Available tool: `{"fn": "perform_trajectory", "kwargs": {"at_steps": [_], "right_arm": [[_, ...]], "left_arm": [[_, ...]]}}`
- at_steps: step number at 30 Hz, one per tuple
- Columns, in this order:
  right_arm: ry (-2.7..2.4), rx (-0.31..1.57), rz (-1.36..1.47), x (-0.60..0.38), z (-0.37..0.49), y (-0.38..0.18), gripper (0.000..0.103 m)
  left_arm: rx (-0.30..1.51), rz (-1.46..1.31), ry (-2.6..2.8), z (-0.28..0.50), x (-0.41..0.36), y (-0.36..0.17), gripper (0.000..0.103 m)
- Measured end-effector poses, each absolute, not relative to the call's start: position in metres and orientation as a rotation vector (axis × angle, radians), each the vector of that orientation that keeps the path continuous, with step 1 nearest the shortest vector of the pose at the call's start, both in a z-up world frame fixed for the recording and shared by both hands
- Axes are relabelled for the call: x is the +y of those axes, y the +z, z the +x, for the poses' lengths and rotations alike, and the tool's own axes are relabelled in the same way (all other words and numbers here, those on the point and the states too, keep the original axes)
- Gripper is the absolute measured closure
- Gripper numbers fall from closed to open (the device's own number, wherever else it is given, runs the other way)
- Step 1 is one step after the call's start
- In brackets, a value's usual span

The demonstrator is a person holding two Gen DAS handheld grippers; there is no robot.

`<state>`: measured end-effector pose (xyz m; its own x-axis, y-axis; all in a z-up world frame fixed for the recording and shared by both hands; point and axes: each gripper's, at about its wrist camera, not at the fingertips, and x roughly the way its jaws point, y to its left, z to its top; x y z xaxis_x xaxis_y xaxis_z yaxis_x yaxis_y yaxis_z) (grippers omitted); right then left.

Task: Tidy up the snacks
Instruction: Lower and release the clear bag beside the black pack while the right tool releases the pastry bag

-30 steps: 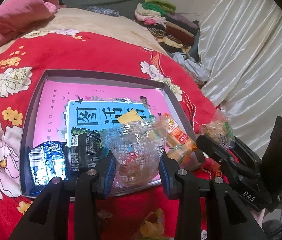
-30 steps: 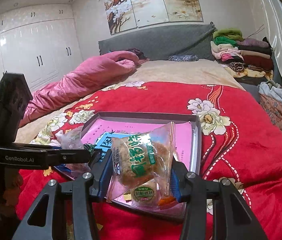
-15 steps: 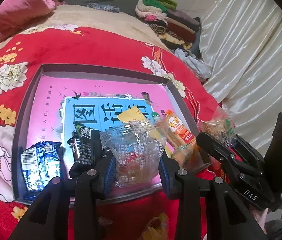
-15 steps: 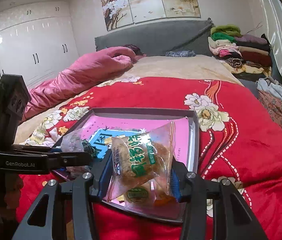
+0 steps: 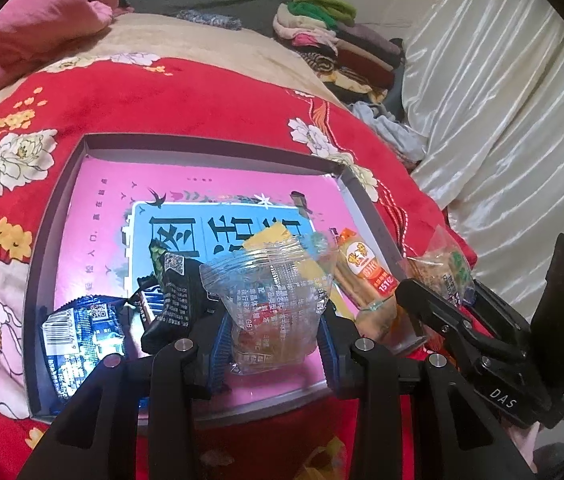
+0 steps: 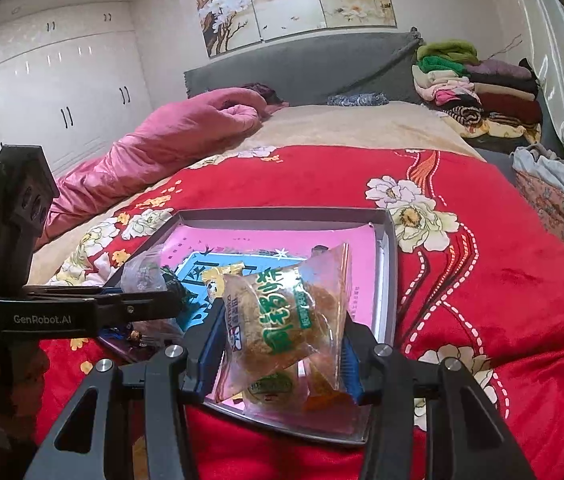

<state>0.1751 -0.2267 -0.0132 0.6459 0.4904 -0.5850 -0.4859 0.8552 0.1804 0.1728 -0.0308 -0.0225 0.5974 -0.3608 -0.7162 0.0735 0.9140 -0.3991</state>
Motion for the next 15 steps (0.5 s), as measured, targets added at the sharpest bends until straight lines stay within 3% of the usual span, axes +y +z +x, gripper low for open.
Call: {"fn": "perform_trajectory", "kwargs": {"at_steps": [15], "right_arm": [[0.553,0.709,-0.006,-0.224,0.179,-0.024,0.053]], "left_arm": [[0.926,-0.329,-0.246,0.180,-0.038,-0.036,0.063]]}}
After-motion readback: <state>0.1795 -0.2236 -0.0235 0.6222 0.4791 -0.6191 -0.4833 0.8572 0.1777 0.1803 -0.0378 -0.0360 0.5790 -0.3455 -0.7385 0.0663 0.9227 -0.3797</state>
